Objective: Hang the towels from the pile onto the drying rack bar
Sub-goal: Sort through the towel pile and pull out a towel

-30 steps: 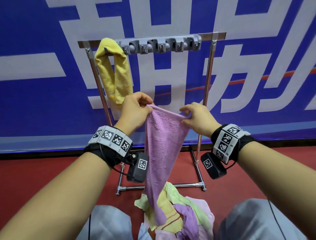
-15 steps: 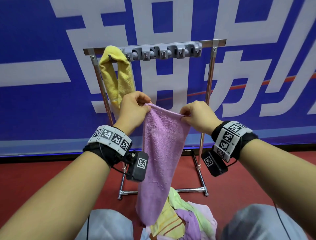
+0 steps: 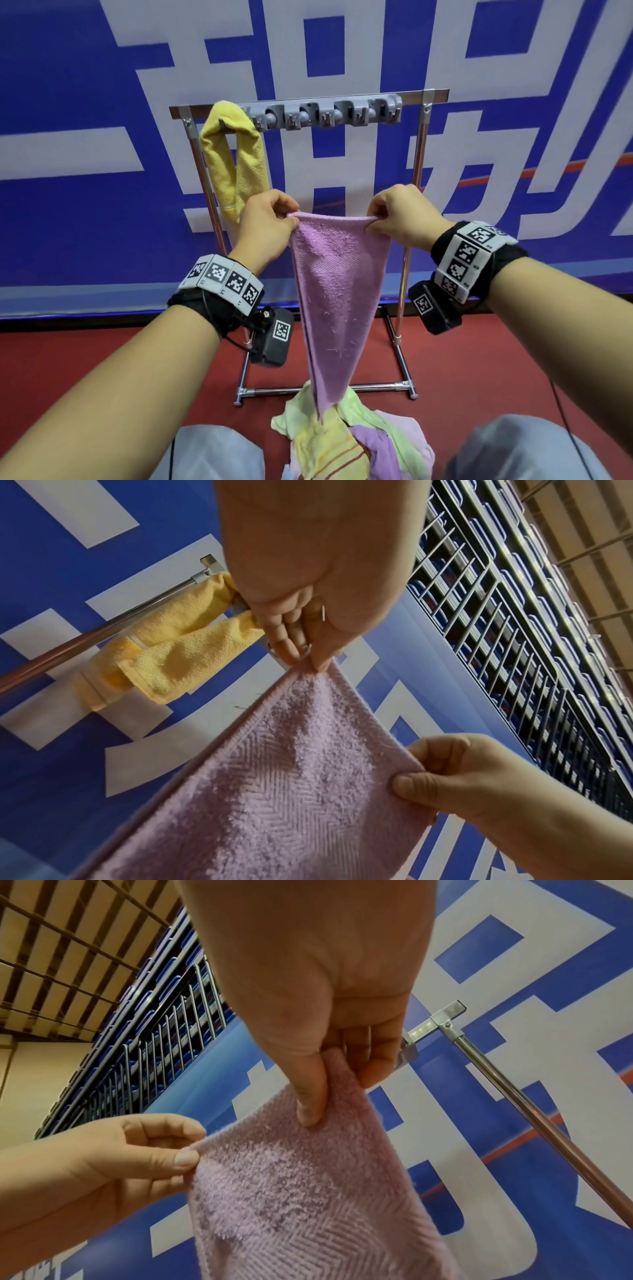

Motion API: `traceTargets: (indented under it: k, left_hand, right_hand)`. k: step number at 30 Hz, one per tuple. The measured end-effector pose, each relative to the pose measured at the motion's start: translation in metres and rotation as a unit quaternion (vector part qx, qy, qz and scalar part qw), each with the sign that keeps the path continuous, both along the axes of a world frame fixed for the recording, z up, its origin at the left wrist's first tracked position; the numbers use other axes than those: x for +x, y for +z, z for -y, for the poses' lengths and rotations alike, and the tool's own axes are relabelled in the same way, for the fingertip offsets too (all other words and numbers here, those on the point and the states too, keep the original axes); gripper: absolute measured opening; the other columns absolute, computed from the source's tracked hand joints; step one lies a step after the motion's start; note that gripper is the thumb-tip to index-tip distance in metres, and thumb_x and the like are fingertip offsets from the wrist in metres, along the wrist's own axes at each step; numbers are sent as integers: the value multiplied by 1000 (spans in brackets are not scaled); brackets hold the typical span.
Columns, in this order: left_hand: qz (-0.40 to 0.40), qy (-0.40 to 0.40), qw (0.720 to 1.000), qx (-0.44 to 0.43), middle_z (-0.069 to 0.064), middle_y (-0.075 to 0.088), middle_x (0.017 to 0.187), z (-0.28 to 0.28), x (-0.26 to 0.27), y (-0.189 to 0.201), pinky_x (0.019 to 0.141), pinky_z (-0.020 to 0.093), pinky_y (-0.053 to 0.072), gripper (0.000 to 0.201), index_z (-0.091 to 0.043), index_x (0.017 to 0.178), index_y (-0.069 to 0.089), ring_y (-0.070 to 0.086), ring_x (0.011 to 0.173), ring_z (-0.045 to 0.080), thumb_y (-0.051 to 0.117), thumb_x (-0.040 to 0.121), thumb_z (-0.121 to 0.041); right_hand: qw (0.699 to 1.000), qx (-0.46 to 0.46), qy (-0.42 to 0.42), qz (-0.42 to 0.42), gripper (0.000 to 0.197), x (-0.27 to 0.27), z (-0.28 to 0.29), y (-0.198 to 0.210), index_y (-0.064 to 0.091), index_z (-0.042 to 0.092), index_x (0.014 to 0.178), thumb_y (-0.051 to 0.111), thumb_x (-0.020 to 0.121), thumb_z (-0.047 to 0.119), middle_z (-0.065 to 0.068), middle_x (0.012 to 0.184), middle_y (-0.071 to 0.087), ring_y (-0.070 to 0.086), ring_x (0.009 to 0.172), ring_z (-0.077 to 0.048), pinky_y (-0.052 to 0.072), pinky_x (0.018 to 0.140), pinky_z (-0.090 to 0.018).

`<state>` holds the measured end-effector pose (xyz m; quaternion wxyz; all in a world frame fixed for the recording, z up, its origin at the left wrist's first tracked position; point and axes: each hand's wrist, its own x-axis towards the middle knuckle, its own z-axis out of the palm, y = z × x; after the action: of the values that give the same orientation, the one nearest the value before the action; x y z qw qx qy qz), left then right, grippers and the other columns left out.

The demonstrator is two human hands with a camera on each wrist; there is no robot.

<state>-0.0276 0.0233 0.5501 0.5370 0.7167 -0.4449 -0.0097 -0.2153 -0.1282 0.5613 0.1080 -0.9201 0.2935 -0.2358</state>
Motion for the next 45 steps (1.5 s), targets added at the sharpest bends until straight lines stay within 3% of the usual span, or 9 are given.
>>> traceTargets:
  k: [6, 10, 16, 23, 30, 35, 39, 42, 45]
  left_hand:
    - [25, 15, 999, -30, -9, 68, 85, 5, -3, 8, 80, 32, 59, 19, -20, 90, 69, 63, 79, 10, 73, 83, -2]
    - [54, 38, 997, -41, -9, 67, 84, 9, -3, 11, 78, 29, 58, 19, -20, 90, 69, 65, 81, 11, 72, 83, -3]
    - [60, 37, 997, -34, -11, 66, 80, 8, -4, 11, 74, 22, 55, 19, -22, 85, 69, 62, 75, 3, 72, 84, -3]
    - [51, 20, 998, -11, -6, 68, 81, 6, 0, 16, 76, 34, 60, 19, -22, 82, 69, 65, 79, 12, 74, 82, -4]
    - [43, 9, 999, 6, -3, 68, 79, 4, 6, 12, 76, 37, 59, 25, -19, 73, 68, 66, 81, 17, 68, 80, 5]
    - [82, -20, 996, 28, -2, 68, 87, 3, 4, 8, 68, 14, 51, 33, -20, 76, 71, 63, 77, 7, 60, 84, 10]
    - [109, -30, 993, 33, -9, 62, 90, 6, 4, 6, 63, 18, 51, 31, -21, 82, 75, 61, 80, 5, 62, 86, 7]
    - [127, -28, 990, 49, -4, 64, 95, 9, 3, 3, 81, 24, 53, 28, -20, 86, 78, 62, 89, 11, 64, 88, 4]
    - [147, -19, 987, 58, -3, 64, 97, 11, 1, 2, 89, 25, 51, 25, -19, 90, 79, 61, 94, 13, 64, 89, 2]
  right_hand:
    - [990, -28, -10, 138, 6, -3, 3, 23, 70, 18, 79, 69, 80, 12, 0, 75, 68, 63, 74, -19, 56, 72, -38]
    - [997, -14, -4, 74, 18, -3, 4, 23, 61, 30, 72, 71, 80, 18, 3, 75, 66, 64, 74, -21, 58, 71, -42]
    - [994, -4, 3, 106, 13, -5, 4, 23, 66, 24, 76, 70, 81, 13, 3, 76, 67, 64, 75, -17, 57, 71, -41]
    - [990, -9, 17, 140, 4, -5, 4, 20, 69, 17, 82, 71, 83, 14, 4, 78, 66, 62, 76, -15, 55, 72, -38]
    - [992, 22, 56, 112, 9, -7, 6, 17, 68, 17, 86, 73, 82, 11, 5, 80, 66, 61, 76, -13, 54, 70, -34]
    - [992, 9, 111, 55, 28, -10, -4, 14, 52, 23, 100, 53, 87, -1, 4, 94, 60, 58, 82, -21, 51, 65, -33]
    - [989, 3, 142, -49, 40, -7, -9, 17, 68, 22, 106, 46, 87, -5, 8, 93, 62, 59, 83, -10, 43, 66, -17]
    - [985, 44, 138, -92, 51, -5, -13, 20, 74, 23, 111, 44, 82, -8, 23, 86, 65, 56, 69, 16, 36, 60, 1]
    - [982, 83, 130, -111, 64, -7, -15, 22, 70, 26, 118, 38, 79, -13, 33, 63, 59, 57, 48, 1, 44, 51, -11]
